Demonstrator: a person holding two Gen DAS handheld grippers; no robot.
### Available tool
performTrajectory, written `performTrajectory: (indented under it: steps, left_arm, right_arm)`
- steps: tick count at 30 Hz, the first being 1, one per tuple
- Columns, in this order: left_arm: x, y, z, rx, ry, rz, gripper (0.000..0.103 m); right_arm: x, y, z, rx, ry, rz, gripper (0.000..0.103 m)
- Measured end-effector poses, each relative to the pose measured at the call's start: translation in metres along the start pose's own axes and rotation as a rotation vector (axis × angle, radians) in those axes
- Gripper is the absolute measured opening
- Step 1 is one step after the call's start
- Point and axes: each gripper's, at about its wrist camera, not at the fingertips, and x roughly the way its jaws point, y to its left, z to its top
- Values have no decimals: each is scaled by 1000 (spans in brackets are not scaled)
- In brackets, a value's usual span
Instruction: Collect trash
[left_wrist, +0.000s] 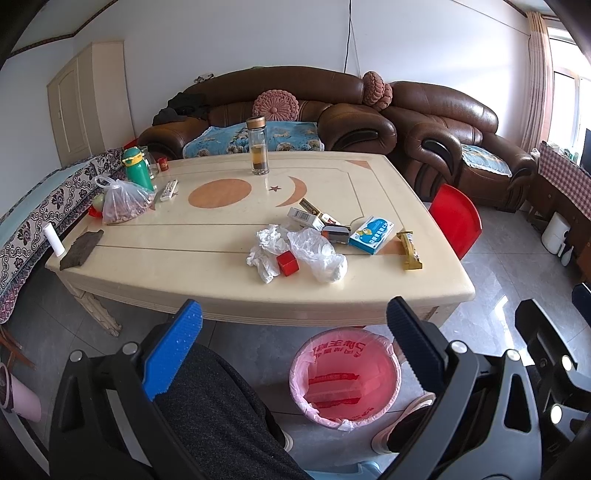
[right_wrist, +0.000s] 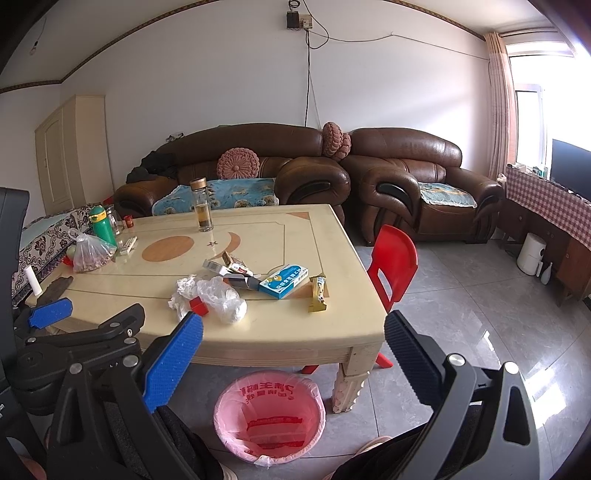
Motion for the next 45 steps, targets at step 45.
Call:
performTrajectory:
  steps: [45]
  left_arm:
    - [124,42,41,-42,136,-55,98]
  right_arm:
    - [139,-46,15,-13,36,-24,96]
